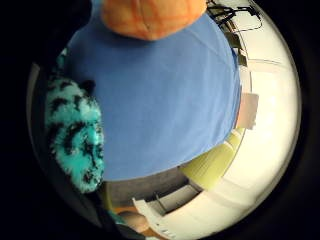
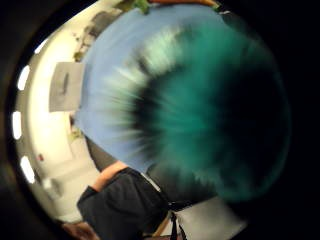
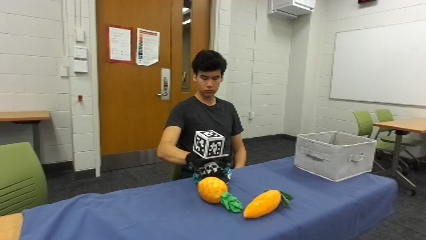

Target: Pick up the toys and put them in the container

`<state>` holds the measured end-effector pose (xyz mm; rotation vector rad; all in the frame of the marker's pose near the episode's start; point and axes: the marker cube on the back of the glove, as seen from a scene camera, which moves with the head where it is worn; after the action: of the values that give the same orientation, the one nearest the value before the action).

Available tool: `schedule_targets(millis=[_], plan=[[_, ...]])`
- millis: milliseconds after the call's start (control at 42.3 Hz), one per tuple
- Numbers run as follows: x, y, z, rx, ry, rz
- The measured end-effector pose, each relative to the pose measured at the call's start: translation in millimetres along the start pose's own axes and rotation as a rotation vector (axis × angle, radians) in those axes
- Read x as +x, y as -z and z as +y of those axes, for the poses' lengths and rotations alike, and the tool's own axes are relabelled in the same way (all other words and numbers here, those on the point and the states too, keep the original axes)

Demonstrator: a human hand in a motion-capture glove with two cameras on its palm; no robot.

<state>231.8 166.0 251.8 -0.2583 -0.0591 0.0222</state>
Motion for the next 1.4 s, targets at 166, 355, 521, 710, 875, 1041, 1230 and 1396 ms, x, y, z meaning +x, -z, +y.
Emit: schedule_targets(millis=[166,355,521,710,875,1041,1230,1396], plan=[[9.2,-14.0,0.7,0.016,-0.014,-0.041],[13.6,-10.7,1.1,0.088,-0.037,-0.097],[12.4,3.2,4.7,0.171,-0.064,-0.114],[11.5,17.3,0.9,0.166,-0.053,-0.064],[-2.5,37.9,-11.5,0.139,-0.045,-0.044],[-28.5,99.6,-29.6,0.178,-0.012,0.01],[-72.2,189.8,-65.2,0.278,0.06,0.02],[-137.0,254.9,-95.5,0.313,0.131,0.011]])
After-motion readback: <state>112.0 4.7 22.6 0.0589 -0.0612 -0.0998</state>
